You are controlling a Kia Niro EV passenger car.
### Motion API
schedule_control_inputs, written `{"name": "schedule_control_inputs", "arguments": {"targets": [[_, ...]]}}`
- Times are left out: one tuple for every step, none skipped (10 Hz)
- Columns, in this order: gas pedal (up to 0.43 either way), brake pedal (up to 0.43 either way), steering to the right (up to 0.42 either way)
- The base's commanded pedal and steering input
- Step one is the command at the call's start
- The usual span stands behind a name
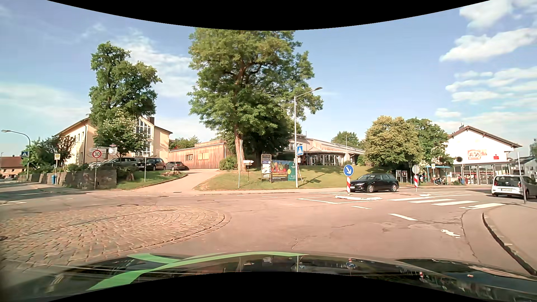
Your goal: Follow the waypoints while adhering to traffic rules and regulations
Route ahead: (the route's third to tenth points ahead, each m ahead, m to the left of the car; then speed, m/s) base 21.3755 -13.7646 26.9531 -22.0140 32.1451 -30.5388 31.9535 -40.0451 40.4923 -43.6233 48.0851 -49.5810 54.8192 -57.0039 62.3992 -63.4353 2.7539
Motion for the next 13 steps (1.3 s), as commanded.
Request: {"name": "schedule_control_inputs", "arguments": {"targets": [[0.331,0.000,0.225],[0.248,0.000,0.220],[0.150,0.000,0.217],[0.087,0.000,0.215],[0.087,0.000,0.215],[0.079,0.000,0.216],[0.000,0.000,0.221],[0.000,0.000,0.223],[0.000,0.000,0.223],[0.110,0.000,0.223],[0.358,0.000,0.225],[0.378,0.000,0.229],[0.378,0.000,0.236]]}}
